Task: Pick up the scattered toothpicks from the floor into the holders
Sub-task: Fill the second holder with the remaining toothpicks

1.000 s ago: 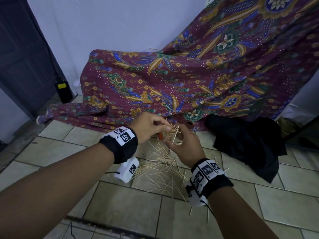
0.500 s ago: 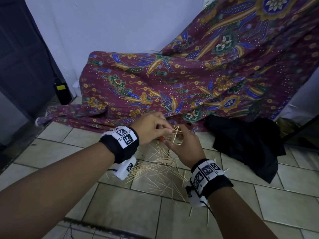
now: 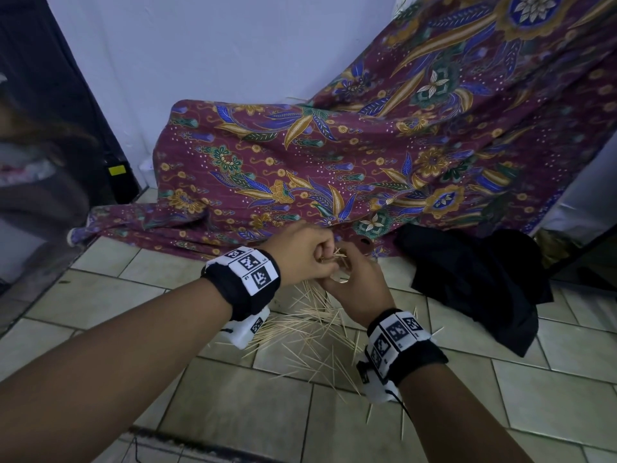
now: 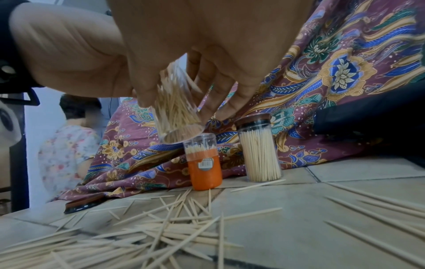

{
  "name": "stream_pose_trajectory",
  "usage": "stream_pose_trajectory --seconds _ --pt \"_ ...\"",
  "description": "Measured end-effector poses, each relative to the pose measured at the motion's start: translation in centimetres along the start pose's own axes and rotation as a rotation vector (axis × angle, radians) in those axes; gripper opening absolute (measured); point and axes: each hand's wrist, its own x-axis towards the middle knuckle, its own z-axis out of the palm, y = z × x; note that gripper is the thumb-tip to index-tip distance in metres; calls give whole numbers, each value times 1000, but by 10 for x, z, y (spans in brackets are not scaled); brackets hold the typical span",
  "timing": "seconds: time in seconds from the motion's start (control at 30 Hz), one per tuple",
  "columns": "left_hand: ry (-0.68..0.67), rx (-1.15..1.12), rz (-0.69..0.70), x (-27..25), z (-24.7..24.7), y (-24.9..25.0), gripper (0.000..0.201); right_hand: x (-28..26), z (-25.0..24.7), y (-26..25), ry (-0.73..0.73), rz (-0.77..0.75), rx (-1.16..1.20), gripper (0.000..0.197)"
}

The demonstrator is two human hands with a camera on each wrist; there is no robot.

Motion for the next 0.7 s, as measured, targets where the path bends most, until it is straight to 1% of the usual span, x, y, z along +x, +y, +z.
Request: stream_pose_trajectory --seconds 0.13,0.27,0.4,0.47,0.57,0.7 --pt "10 -5 8 0 0 1 19 1 0 -2 -4 9 19 47" --pt "25 -62 12 -2 -2 -2 14 1 1 -2 7 4 18 45" --pt "80 -106 97 -6 -7 -9 10 2 -1 -4 22 -3 6 48" --pt "76 -88 145 -8 -9 -8 14 2 -1 -4 22 -6 1 47" --pt "60 -50 144 -8 -11 -4 22 3 1 -5 8 -7 8 44" --pt "72 -43 155 -4 -11 1 19 4 4 -8 6 -17 13 38"
